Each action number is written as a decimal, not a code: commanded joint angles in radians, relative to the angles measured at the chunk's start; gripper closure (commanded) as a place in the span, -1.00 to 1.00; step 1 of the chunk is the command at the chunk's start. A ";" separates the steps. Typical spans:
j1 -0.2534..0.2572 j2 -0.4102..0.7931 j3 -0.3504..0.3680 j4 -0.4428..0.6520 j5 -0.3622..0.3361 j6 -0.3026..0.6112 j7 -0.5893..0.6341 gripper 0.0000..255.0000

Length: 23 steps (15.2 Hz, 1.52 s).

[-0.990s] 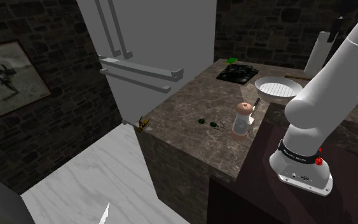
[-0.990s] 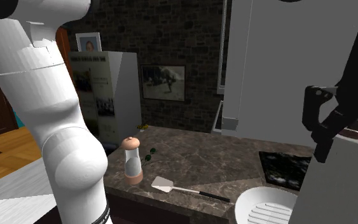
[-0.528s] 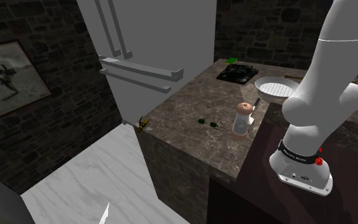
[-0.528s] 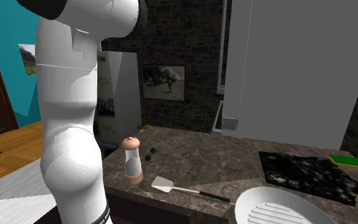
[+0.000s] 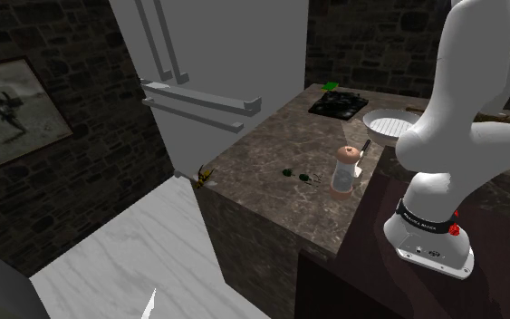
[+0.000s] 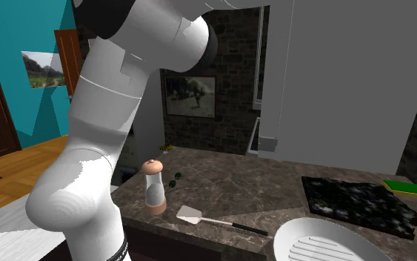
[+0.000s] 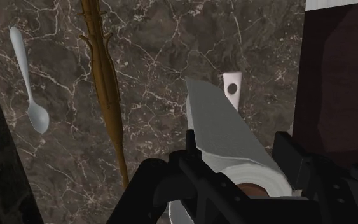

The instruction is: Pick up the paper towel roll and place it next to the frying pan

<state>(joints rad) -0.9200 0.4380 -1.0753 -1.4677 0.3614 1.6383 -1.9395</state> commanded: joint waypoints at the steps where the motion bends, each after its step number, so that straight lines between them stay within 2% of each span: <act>1: -0.008 0.012 0.006 -0.014 0.010 0.021 -0.009 1.00; 10: 0.012 0.025 0.016 -0.126 0.027 0.135 -0.024 1.00; 19: 0.011 0.057 0.040 -0.213 0.062 0.237 -0.046 1.00; 23: 0.010 0.061 0.043 -0.221 0.066 0.248 -0.049 1.00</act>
<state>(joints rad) -0.9097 0.4985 -1.0328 -1.6879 0.4269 1.8846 -1.9883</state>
